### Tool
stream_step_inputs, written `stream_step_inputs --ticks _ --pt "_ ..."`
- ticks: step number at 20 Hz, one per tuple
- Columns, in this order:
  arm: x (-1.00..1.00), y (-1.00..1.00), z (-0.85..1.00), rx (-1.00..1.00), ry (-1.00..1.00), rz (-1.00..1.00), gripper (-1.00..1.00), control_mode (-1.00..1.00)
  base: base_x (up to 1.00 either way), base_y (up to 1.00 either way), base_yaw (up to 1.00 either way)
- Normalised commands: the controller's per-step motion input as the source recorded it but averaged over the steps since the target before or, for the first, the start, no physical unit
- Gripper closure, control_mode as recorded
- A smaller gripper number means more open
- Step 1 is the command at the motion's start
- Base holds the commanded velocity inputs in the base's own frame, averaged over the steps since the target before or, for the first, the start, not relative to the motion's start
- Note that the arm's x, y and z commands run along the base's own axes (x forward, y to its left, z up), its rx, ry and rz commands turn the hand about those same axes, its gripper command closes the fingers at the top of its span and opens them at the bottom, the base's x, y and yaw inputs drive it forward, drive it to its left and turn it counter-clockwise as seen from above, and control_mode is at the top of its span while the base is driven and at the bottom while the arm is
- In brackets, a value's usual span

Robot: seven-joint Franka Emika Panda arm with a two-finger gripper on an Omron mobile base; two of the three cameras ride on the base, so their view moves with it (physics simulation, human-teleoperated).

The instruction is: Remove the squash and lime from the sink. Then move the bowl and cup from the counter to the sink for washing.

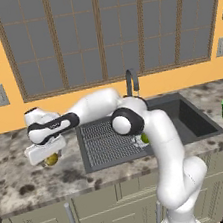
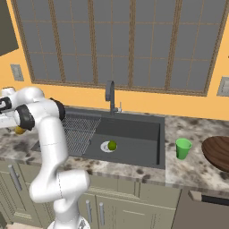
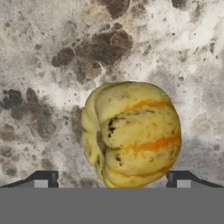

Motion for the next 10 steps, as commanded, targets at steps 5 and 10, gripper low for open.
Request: stream_step_inputs --ticks 5,10 --pt "-0.14 -0.15 0.29 0.02 0.0 -0.04 -1.0 -1.0 0.0 0.0 0.0" --pt "-0.1 -0.16 0.44 0.07 0.0 -0.03 -1.0 -1.0 0.0 0.0 0.0"
